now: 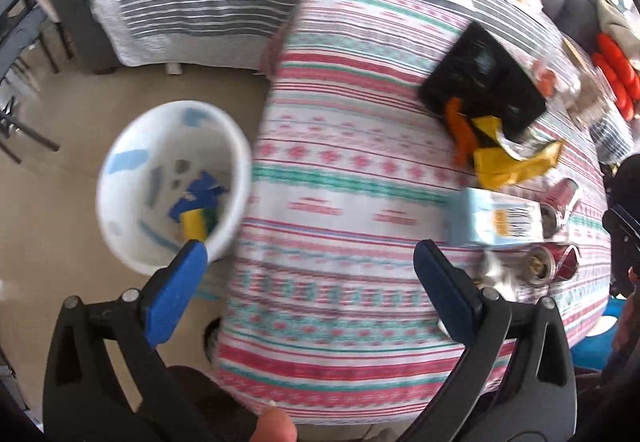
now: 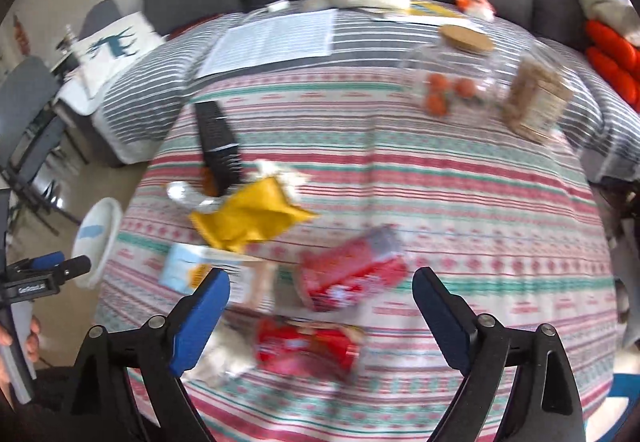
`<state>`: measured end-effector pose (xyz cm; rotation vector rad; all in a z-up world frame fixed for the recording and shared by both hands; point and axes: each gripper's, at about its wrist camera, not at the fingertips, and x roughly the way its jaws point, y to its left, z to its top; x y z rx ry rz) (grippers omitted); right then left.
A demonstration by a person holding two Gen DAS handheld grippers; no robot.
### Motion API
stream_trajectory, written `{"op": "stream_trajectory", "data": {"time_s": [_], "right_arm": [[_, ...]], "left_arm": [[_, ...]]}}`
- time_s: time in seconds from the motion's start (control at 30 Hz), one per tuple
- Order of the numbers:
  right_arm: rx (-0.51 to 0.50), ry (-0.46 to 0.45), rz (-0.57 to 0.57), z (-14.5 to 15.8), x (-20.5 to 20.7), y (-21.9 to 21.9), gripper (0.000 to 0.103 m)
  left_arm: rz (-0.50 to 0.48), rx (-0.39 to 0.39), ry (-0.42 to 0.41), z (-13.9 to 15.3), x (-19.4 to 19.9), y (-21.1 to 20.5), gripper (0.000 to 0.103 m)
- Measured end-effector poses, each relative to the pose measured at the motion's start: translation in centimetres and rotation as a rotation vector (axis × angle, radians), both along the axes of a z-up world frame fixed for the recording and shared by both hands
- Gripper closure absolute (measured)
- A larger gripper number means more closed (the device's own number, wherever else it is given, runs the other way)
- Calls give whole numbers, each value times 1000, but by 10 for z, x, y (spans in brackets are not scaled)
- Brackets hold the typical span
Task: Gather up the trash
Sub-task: 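Reach the left tool to the milk carton and grasp it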
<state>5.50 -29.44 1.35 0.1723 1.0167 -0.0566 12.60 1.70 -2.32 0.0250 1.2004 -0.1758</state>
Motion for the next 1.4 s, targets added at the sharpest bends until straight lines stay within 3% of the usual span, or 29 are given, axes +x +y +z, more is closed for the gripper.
{"op": "stream_trajectory", "data": {"time_s": [0.43, 0.53, 0.63, 0.77, 0.9, 1.0, 1.3, 1.4], "right_arm": [[44, 122, -106, -26, -17, -54, 9], [63, 135, -126, -29, -19, -63, 9], [71, 143, -129, -30, -18, -67, 9], [80, 131, -146, -26, -22, -76, 9], [90, 138, -161, -27, -25, -83, 9], [94, 147, -153, -29, -25, -86, 9], [78, 158, -157, -33, -24, -94, 9], [82, 167, -172, -36, -26, -99, 9]], "left_arm": [[-199, 13, 60, -18, 3, -94, 1], [-197, 26, 37, -19, 20, -100, 1], [-198, -11, 10, -17, 34, -104, 1], [-236, -26, 3, -17, 41, -114, 11], [-360, -41, -13, -19, 33, -133, 18], [-488, 4, -32, -26, 29, -153, 25], [-698, -7, -22, -35, 17, -195, 26], [-724, -33, -2, -36, 19, -198, 26]]}}
